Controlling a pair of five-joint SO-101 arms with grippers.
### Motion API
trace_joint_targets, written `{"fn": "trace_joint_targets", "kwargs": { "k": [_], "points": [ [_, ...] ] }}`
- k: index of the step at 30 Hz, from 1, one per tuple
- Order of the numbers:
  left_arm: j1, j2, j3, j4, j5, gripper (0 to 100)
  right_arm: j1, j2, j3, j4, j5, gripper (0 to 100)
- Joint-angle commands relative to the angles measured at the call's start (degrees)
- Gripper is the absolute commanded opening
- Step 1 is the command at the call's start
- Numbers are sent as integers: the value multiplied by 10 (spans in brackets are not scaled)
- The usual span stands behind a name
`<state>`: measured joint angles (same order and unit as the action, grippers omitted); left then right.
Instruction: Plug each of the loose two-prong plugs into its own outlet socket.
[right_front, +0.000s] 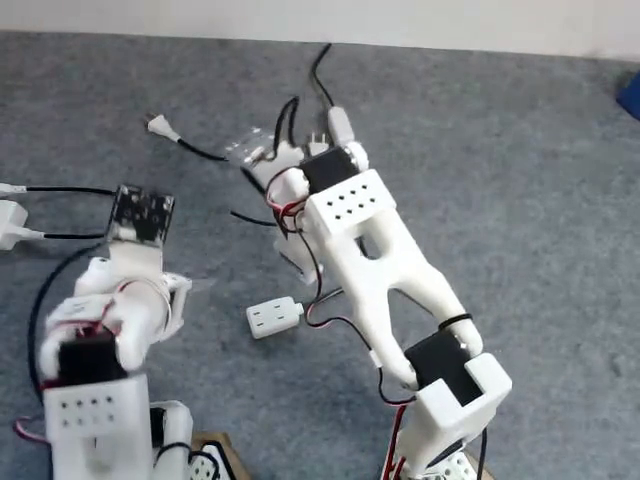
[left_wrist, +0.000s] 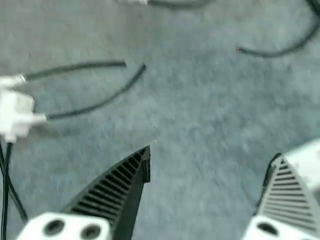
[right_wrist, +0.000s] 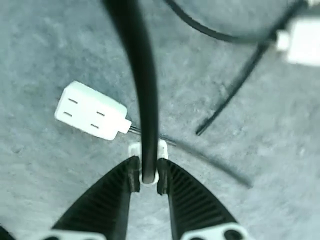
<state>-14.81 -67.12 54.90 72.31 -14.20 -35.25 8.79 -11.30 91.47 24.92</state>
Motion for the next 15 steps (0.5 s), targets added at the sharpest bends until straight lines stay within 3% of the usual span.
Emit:
{"fn": "trace_joint_targets", "kwargs": {
  "k": [1,7,15],
  "points": [
    [-13,100,-126,96,7,348,-22,-57,0,-24,60,6],
    [-52,277,-268,119,4,351,-86,-138,35,-29,106,7],
    [-91,563,-497,221,-65,350,-122,-269,305,-169,204,7]
  ]
}}
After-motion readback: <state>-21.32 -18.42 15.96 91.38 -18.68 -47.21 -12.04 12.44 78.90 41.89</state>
